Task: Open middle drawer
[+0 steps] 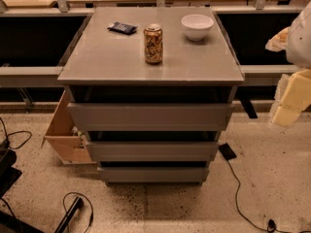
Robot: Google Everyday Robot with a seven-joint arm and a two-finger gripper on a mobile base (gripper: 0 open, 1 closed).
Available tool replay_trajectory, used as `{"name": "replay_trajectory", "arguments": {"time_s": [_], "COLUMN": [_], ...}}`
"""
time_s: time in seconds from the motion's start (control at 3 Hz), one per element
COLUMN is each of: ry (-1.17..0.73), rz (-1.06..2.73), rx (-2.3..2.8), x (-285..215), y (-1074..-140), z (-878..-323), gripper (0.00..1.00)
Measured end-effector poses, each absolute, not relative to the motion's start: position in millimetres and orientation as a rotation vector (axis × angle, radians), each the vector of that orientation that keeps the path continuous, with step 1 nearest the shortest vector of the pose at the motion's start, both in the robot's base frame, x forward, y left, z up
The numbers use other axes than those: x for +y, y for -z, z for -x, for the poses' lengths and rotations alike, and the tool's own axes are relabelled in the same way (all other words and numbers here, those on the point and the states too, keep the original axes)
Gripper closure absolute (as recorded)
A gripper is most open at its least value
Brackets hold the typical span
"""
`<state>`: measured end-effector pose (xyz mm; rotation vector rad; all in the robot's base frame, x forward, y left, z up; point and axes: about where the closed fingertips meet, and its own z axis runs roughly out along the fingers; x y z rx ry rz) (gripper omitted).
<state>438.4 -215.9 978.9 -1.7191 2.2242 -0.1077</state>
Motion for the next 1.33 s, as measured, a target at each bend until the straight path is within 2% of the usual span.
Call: {"name": "replay_trajectory", "arguments": {"time_s": [0.67, 1.0, 1.33], "ry": [0.141, 0.142, 0.175], "rz": [1.707, 1.678, 1.656], "rx": [2.232, 2.241, 2.272], "x": [-216, -208, -201], "y": [-979, -950, -883], "z": [-441, -441, -447], "gripper": [0.0, 0.0, 0.0]}}
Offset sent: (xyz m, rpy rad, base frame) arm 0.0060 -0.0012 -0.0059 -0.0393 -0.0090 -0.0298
